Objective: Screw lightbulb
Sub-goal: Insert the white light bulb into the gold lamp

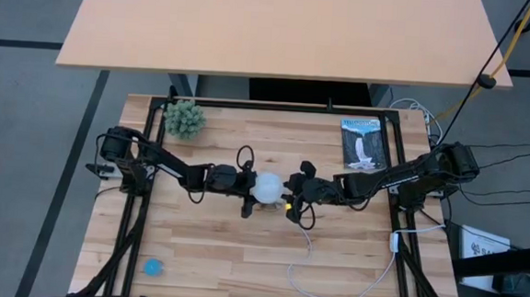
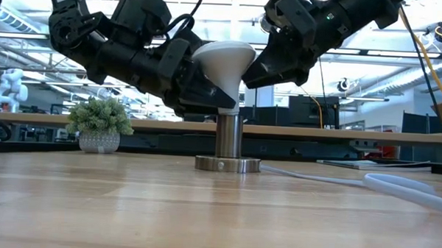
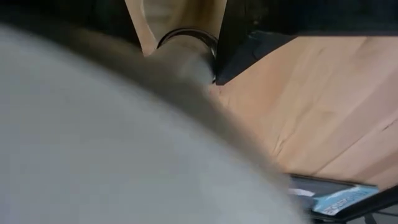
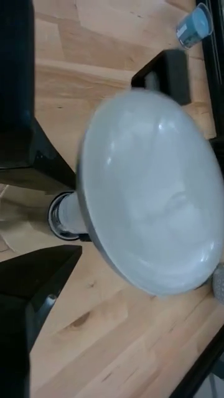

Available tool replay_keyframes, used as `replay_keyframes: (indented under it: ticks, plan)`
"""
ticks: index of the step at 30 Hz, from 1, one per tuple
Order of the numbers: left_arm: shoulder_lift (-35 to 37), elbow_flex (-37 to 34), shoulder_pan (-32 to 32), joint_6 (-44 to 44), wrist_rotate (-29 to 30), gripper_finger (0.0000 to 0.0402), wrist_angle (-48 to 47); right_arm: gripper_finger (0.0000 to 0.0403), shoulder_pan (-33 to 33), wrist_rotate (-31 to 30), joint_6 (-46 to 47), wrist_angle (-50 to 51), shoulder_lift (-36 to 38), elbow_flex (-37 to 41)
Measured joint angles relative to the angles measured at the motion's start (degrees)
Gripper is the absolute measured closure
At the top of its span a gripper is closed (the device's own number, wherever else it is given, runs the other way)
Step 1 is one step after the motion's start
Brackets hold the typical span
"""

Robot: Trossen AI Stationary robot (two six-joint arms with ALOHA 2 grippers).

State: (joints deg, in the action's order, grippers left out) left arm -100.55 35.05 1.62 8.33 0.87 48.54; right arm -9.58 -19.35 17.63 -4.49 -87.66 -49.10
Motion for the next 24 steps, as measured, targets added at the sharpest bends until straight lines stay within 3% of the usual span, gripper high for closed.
replay_keyframes:
  ticks: [24]
  plan:
    - [0.13, 0.0, -0.48, 0.2, -1.65, 0.0204, -0.84, 0.0261, 0.0, 0.15, 1.42, 1.99, 0.0, 0.02]
